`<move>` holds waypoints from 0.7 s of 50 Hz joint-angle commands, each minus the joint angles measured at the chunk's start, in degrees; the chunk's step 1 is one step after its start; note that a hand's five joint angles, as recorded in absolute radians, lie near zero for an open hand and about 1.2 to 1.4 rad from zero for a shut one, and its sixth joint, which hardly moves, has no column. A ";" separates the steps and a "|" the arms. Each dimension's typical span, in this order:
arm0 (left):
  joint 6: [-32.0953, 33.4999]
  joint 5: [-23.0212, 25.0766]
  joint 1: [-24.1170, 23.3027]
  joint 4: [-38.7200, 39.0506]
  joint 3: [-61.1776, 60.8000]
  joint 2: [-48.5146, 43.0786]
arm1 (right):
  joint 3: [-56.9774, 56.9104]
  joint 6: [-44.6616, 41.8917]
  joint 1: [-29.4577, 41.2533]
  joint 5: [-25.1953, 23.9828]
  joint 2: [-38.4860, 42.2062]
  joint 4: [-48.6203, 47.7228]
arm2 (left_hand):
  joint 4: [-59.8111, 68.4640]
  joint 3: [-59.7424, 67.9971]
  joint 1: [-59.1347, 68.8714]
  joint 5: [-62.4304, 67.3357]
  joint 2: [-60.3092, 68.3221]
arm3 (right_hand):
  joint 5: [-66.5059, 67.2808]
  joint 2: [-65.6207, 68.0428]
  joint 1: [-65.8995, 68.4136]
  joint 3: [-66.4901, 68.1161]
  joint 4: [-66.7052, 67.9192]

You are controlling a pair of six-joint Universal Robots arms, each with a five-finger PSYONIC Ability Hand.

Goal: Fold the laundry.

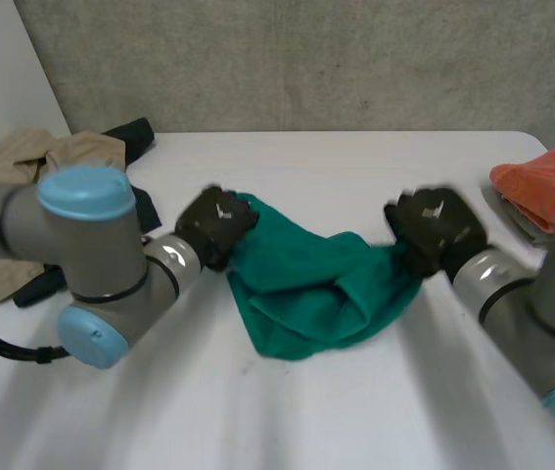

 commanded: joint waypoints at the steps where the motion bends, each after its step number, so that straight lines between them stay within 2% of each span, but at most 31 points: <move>1: -3.39 -4.54 -2.17 -1.55 -5.02 20.02 | -4.46 -7.55 -4.31 -0.52 -12.62 4.32 | 11.59 12.07 15.19 14.09 11.90 | 14.36 13.12 25.27 12.18 12.13; 6: -10.23 -4.54 -2.00 -1.11 -6.08 30.13 | -11.23 -9.58 -6.60 -2.89 -15.18 7.22 | 11.59 12.07 15.19 14.09 11.90 | 14.36 13.12 25.27 12.18 12.13; 12: -13.32 -4.63 -2.00 -0.40 -6.25 30.50 | -16.69 -9.58 -6.52 -8.52 -13.16 6.96 | 11.59 12.07 15.19 14.09 11.90 | 14.36 13.12 25.27 12.18 12.13; 19: -13.15 -4.81 -0.95 -0.40 -5.46 19.53 | -19.23 -10.28 -4.50 -12.03 0.00 5.03 | 11.59 12.07 15.19 14.09 11.90 | 14.36 13.12 25.27 12.18 12.13; 24: -12.89 -4.54 0.99 -0.32 -4.24 11.27 | -20.82 -12.21 -0.29 -12.39 9.42 1.08 | 11.59 12.07 15.19 14.09 11.90 | 14.36 13.12 25.27 12.18 12.13; 25: -12.89 -4.54 1.17 -0.32 -3.80 9.60 | -21.17 -12.83 0.33 -12.30 11.09 0.12 | 8.45 8.92 12.05 10.95 8.75 | 14.36 13.12 25.27 12.18 12.13; 26: -12.97 -4.54 1.43 -0.23 -2.40 6.54 | -21.52 -13.53 0.86 -11.95 12.67 -0.76 | -9.23 -8.76 -5.64 -6.74 -8.93 | 10.42 9.19 21.34 8.24 8.19; 27: -12.97 -4.63 1.52 -0.23 -1.60 5.29 | -22.31 -14.84 1.65 -11.43 15.47 -2.25 | -19.23 -18.76 -15.64 -16.74 -18.93 | -22.43 -23.66 -11.51 -24.61 -24.65; 29: -13.06 -4.72 1.69 -0.23 -0.11 3.44 | -22.75 -16.17 2.09 -10.98 17.68 -3.75 | -39.41 -38.94 -35.82 -36.92 -39.11 | -55.64 -56.88 -44.73 -57.82 -57.87; 30: -12.97 -4.81 1.87 -0.23 0.85 2.48 | -22.93 -16.69 2.09 -10.55 18.39 -4.37 | -56.67 -56.20 -53.08 -54.18 -56.37 | -55.64 -56.88 -44.73 -57.82 -57.87; 35: -13.06 -4.89 2.40 -0.40 0.34 2.81 | -21.97 -15.74 2.09 -4.23 16.65 -5.08 | -56.68 -56.21 -53.09 -54.19 -56.38 | -55.64 -56.88 -44.73 -57.82 -57.87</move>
